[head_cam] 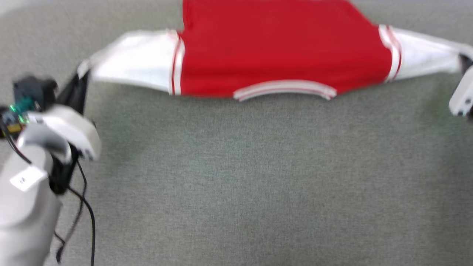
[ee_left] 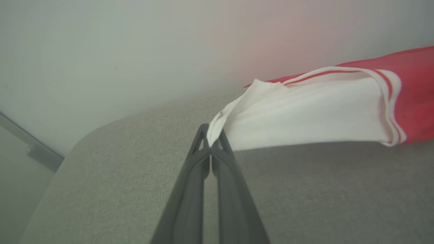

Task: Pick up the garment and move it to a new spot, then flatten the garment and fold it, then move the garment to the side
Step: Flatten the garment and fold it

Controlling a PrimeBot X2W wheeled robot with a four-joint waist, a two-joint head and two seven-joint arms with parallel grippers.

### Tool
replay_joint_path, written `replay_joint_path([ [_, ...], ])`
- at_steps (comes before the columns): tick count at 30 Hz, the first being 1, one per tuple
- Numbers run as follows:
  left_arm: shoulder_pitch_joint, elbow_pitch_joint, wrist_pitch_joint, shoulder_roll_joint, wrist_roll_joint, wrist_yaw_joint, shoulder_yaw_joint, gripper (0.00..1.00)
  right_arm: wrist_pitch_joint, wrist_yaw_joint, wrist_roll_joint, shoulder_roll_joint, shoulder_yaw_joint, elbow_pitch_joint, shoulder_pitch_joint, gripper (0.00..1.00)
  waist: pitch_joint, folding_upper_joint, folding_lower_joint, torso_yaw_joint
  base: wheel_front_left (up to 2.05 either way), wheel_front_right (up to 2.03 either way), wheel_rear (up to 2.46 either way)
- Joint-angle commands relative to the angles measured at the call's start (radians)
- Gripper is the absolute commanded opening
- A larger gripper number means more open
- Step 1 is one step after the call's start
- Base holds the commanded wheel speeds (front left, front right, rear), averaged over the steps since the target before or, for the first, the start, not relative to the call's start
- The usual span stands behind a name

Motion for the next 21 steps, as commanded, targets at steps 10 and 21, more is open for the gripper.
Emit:
replay_joint_path([
  [10, 0.377, -0.178, 0.180, 0.065, -0.101, 0.054, 0.007, 0.00, 0.218, -0.004, 0.147, -0.085, 0.034, -0.076, 0.284, 0.00, -0.198, 0.0000, 0.0003, -0.012, 0.00, 0.00, 0.00],
  [21, 0.696, -0.436, 0.339, 0.121, -0.208, 0.118, 0.024, 0.00, 0.487, -0.004, 0.281, -0.110, 0.001, -0.302, 0.578, 0.00, -0.312, 0.0000, 0.0003, -0.031, 0.00, 0.00, 0.00],
])
